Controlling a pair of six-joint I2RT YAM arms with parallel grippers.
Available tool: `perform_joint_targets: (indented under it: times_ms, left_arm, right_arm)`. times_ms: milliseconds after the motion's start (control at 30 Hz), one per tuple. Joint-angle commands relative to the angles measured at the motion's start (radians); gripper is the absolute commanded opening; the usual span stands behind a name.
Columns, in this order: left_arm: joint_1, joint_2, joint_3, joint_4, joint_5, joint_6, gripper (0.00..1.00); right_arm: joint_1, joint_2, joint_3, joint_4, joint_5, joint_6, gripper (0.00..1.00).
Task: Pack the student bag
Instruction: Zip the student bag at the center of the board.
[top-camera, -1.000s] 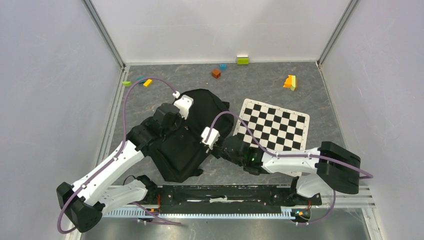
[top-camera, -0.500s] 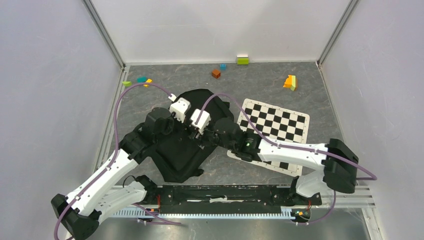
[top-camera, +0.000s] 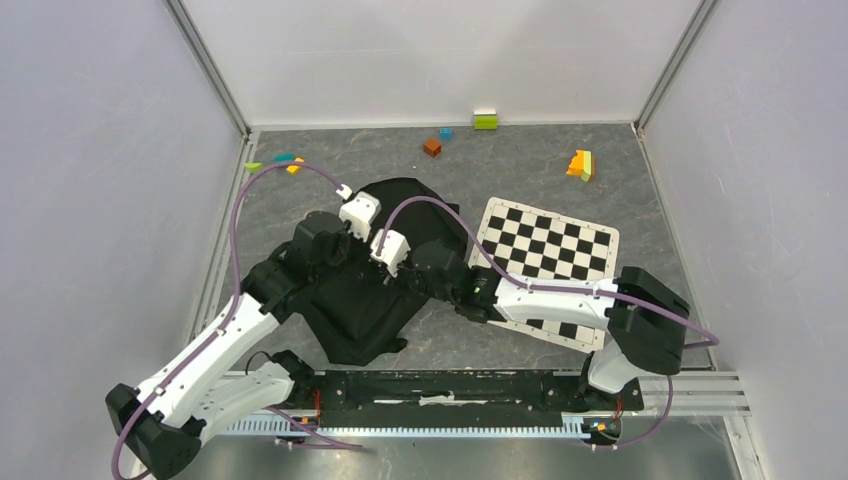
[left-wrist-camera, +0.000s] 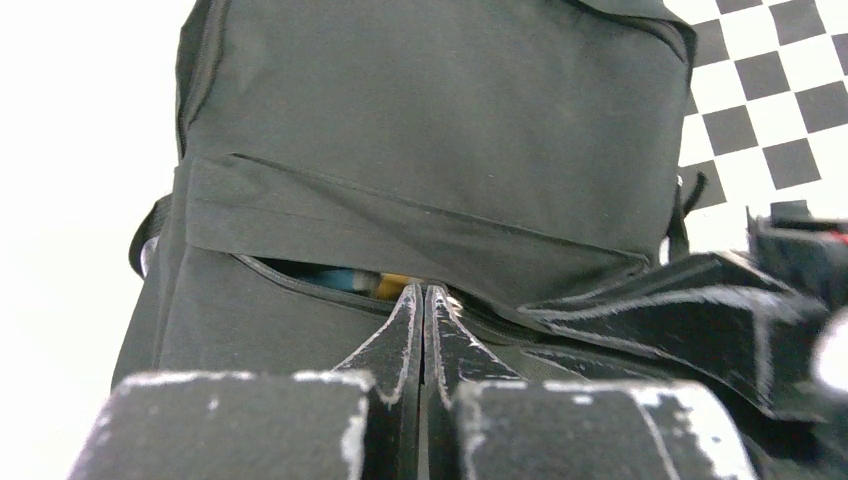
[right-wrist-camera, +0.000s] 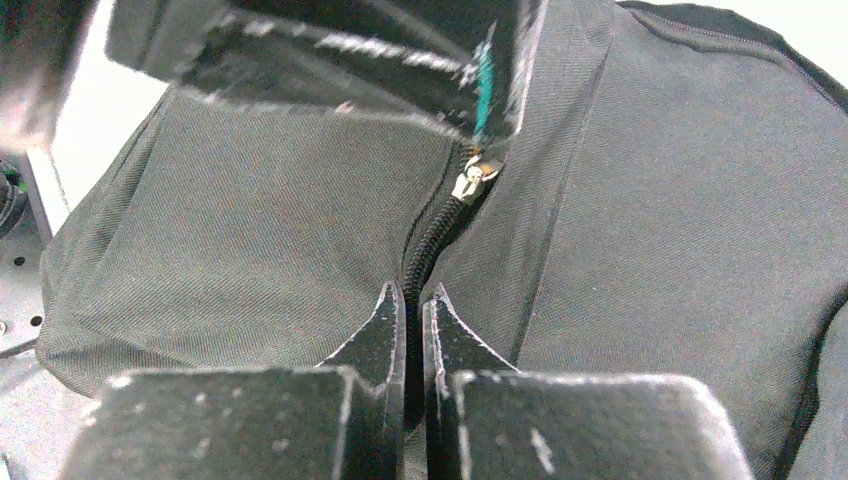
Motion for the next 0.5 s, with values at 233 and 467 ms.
perform_joint_targets:
  times_ms: [233, 467]
  left_arm:
    - [0.130, 0.121, 0.134, 0.046, -0.104, -0.097, 0.02]
    - [0.260, 0.187, 0.176, 0.054, -0.093, -0.138, 0.02]
  right_arm:
    - [-0.005, -0.158, -0.176, 0.046, 0.093, 0.055, 0.00]
    - [-0.005, -0.194, -0.217, 0.044, 0.094, 0.056, 0.00]
